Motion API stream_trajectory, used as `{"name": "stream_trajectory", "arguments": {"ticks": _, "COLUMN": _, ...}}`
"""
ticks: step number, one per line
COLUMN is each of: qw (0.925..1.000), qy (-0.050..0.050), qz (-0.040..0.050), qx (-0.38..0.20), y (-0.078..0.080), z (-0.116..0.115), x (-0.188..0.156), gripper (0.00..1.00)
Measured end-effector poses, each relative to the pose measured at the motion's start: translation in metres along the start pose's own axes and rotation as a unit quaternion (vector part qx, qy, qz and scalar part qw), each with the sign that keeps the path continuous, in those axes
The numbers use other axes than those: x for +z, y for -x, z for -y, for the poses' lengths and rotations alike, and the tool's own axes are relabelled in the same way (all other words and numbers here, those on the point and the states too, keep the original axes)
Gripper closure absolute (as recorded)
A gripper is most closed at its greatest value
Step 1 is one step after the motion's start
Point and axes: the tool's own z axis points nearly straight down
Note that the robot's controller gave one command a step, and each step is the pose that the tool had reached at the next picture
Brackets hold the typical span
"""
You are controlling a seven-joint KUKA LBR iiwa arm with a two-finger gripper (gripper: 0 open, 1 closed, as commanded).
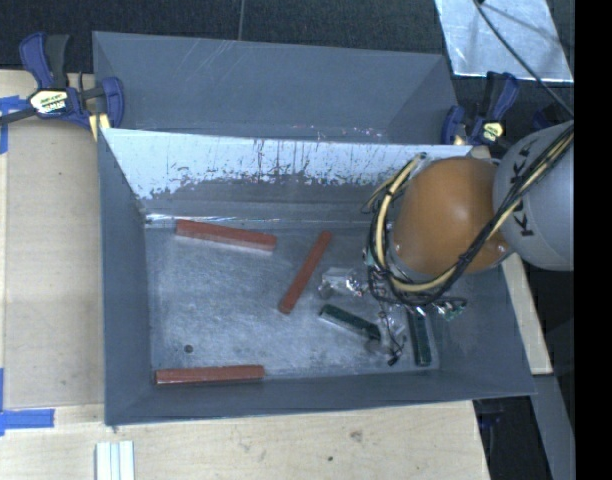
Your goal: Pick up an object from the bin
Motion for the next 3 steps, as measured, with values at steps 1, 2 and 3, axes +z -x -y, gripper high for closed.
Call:
{"name": "stream_trajectory", "arguments": {"ticks": 1, "qw": 1.0000, "qy": 0.001, "qz": 0.0007, "qx": 0.001, "y": 0.001, "z": -0.001, "x": -0.001, "gripper": 1.00}}
{"name": "stream_trajectory", "arguments": {"ticks": 2, "qw": 0.9939, "qy": -0.001, "qz": 0.0030, "qx": -0.110, "y": 0.053, "z": -0.009, "x": -0.121, "gripper": 1.00}}
{"name": "stream_trajectory", "arguments": {"ticks": 3, "qw": 0.9747, "qy": -0.001, "qz": 0.0021, "qx": -0.223, "y": 0.085, "z": 0.022, "x": -0.205, "gripper": 1.00}}
